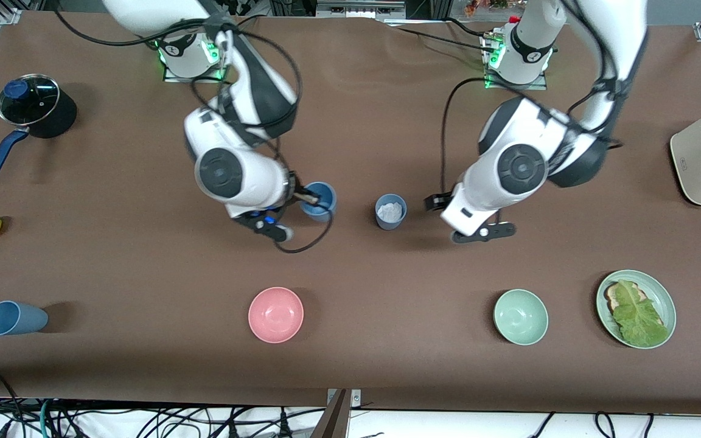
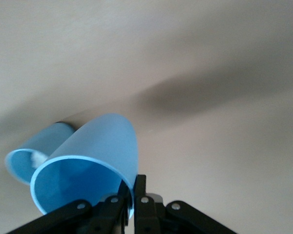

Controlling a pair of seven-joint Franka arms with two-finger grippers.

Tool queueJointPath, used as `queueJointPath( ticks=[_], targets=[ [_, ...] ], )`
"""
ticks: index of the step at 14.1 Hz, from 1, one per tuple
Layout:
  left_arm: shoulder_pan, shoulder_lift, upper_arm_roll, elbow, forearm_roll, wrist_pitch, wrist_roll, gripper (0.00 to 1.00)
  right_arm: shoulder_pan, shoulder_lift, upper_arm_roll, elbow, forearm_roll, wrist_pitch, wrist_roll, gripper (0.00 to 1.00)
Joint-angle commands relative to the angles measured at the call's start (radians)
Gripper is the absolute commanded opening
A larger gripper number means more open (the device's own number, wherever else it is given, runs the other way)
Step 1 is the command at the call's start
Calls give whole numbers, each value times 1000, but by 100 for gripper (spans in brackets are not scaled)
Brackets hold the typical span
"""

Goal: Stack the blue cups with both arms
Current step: 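Set the white-filled cup mid-table with the left gripper while the right gripper lifts its cup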

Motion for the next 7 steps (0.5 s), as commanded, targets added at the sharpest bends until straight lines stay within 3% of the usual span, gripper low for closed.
queueJointPath(
  ticks=[1, 7],
  targets=[
    [46, 3, -1, 122, 72, -177, 138, 100, 78, 103, -9, 176, 18, -2, 158, 0],
    [189, -89, -2, 162, 115, -220, 404, 100, 172, 142, -9, 182, 19, 193, 326, 0]
  ],
)
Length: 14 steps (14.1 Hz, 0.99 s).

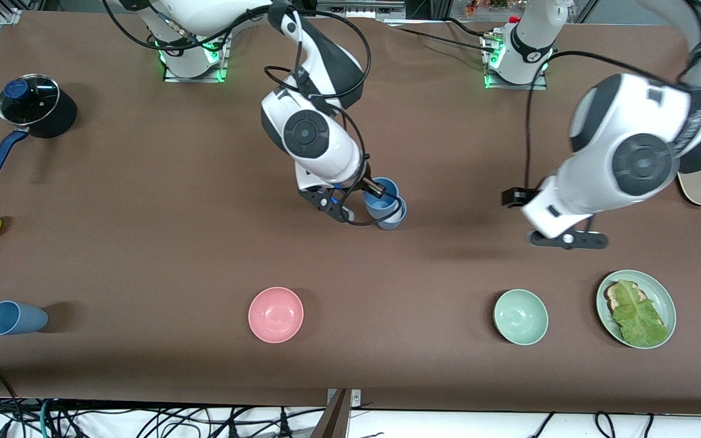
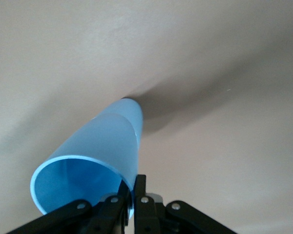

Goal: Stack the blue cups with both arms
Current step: 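Lower the blue cup into the other cup and open the right gripper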

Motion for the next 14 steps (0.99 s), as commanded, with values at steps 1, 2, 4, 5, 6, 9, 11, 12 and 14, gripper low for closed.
queueJointPath(
  ticks=[1, 2, 4, 5, 6, 9, 11, 12, 14],
  targets=[
    [52, -58, -11, 10, 17, -20, 82, 100, 25, 38, -8, 49, 17, 18, 38, 0],
    [75, -64, -17, 10, 7, -17, 115, 100, 28, 43, -8, 49, 17, 18, 39, 0],
    [77, -67, -17, 10, 9, -15, 126, 100, 34, 47, -8, 49, 16, 18, 38, 0],
    [77, -66, -17, 10, 9, -15, 127, 100, 34, 52, -8, 49, 16, 20, 38, 0],
    [78, -66, -17, 8, 9, -15, 127, 100, 34, 58, -8, 49, 16, 23, 38, 0],
    [78, -67, -17, 10, 7, -17, 127, 100, 42, 67, -10, 47, 13, 29, 38, 0],
    [80, -67, -17, 10, 9, -17, 127, 100, 33, 67, -11, 49, 13, 29, 35, 64],
    [80, -66, -17, 10, 7, -17, 127, 100, 33, 64, -11, 49, 11, 29, 33, 93],
    [83, -72, -17, 10, 7, -19, 127, 100, 28, 60, -14, 51, 13, 27, 30, 100]
  ],
)
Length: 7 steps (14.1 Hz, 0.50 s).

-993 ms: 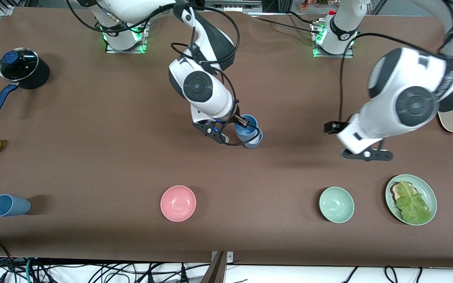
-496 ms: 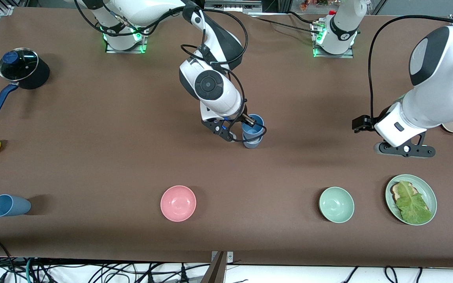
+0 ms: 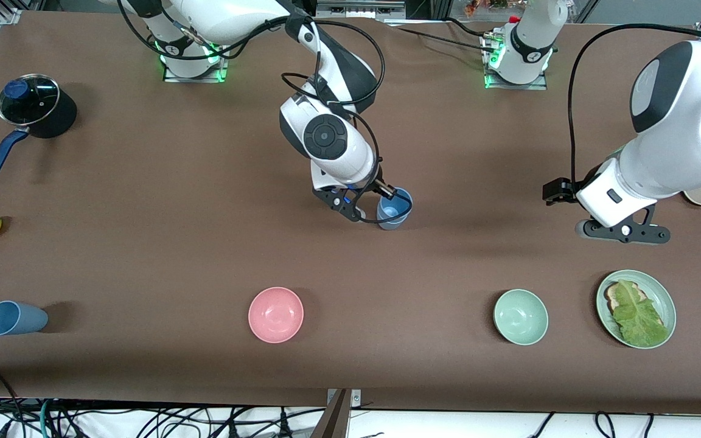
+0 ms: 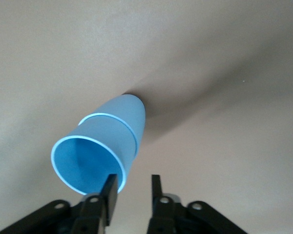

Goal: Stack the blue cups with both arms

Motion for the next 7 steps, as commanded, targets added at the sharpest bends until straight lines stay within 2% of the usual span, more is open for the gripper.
queueJointPath(
  ticks=[1, 2, 4, 6, 7],
  targets=[
    [9, -42, -10, -11, 7, -10, 17, 100, -6, 13, -9, 41, 15, -19, 1, 100],
    [10, -70, -14, -22, 9, -9, 16, 100, -35, 8, -2, 42, 15, -25, 1, 100],
    [13, -177, -19, -135, -2, 25, 25, 100, -87, -18, -2, 42, 15, -114, -43, 100],
    [34, -242, -17, -251, -71, 112, 37, 100, -159, -64, -9, 39, 11, -267, -238, 100],
    [71, -237, -17, -255, -101, 128, 98, 100, -199, -73, -9, 36, 12, -339, -337, 100]
  ],
)
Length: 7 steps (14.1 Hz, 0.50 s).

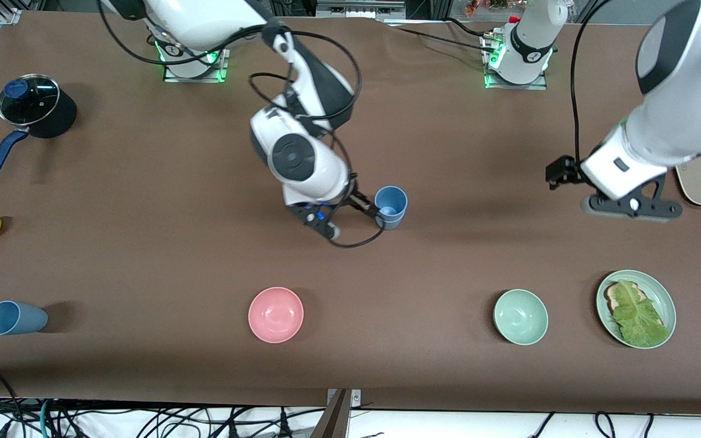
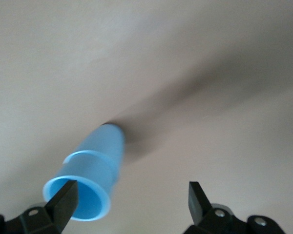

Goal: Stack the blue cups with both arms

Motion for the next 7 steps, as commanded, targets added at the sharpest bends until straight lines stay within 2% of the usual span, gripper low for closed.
queueJointPath(
  ticks=[1, 3, 4, 7],
  targets=[
    [76, -73, -3, -126, -65, 83, 156, 100, -118, -53, 2, -5, 0, -188, -235, 100],
    [79, -79, -3, -120, -67, 58, 167, 100, -150, -58, -52, -42, -15, -214, -327, 100],
    [77, -79, -5, -100, -62, 28, 169, 100, -150, -73, -91, -74, -29, -213, -379, 100],
    [62, -48, -5, -17, -50, -20, 176, 100, -162, -96, -146, -140, -95, -214, -530, 100]
  ],
)
